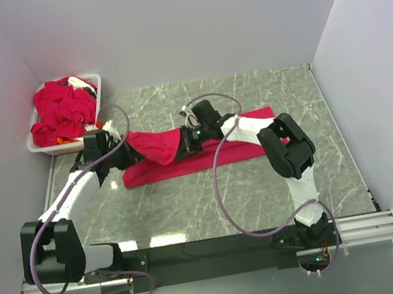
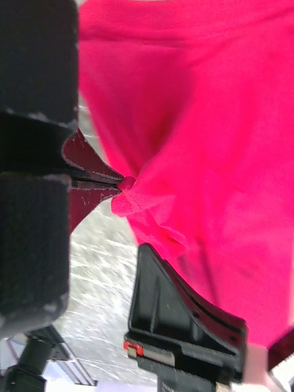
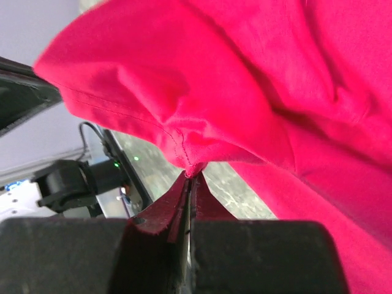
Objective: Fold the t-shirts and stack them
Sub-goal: Fold the tshirt
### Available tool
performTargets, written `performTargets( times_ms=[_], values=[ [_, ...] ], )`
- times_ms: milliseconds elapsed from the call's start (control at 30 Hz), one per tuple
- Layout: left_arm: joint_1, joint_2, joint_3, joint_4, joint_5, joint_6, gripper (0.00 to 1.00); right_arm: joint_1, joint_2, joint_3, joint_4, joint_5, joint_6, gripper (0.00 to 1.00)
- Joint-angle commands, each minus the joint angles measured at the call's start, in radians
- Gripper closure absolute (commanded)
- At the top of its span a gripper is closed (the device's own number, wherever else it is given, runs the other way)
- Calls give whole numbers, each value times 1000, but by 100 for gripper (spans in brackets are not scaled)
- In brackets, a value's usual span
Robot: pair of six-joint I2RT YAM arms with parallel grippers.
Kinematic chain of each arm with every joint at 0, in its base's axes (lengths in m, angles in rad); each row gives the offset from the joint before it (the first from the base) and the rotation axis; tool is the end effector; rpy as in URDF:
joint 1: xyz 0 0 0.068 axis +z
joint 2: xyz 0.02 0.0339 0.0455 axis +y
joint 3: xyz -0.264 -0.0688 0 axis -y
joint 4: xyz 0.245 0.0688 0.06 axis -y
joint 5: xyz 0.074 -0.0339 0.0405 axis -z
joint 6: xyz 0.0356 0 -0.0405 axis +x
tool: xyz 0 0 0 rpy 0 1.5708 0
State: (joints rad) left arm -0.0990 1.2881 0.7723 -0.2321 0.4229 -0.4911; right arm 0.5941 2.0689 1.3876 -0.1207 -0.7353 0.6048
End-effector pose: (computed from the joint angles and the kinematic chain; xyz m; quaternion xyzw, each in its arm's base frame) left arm 0.2644 -0.0409 0.2260 -0.0922 0.8953 -0.2978 0.3182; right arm 0.3546 0.2683 0.1656 -0.1302 0.8658 0.4725 0.1009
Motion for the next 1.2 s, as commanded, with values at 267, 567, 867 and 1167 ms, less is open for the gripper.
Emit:
performTargets(
  times_ms=[267,567,867,1167],
  values=[
    [82,310,275,119,76,77,99,-91,141,220,52,-44,49,100],
    [97,384,311,126,177,92,99,-96,217,274,39,-72,53,100],
    [97,217,131,41,195,100,99,-97,123,177,12,-90,13,100],
    [97,315,85,-42,162,98,99,-76,148,162,-164,-79,-106,95]
  ],
)
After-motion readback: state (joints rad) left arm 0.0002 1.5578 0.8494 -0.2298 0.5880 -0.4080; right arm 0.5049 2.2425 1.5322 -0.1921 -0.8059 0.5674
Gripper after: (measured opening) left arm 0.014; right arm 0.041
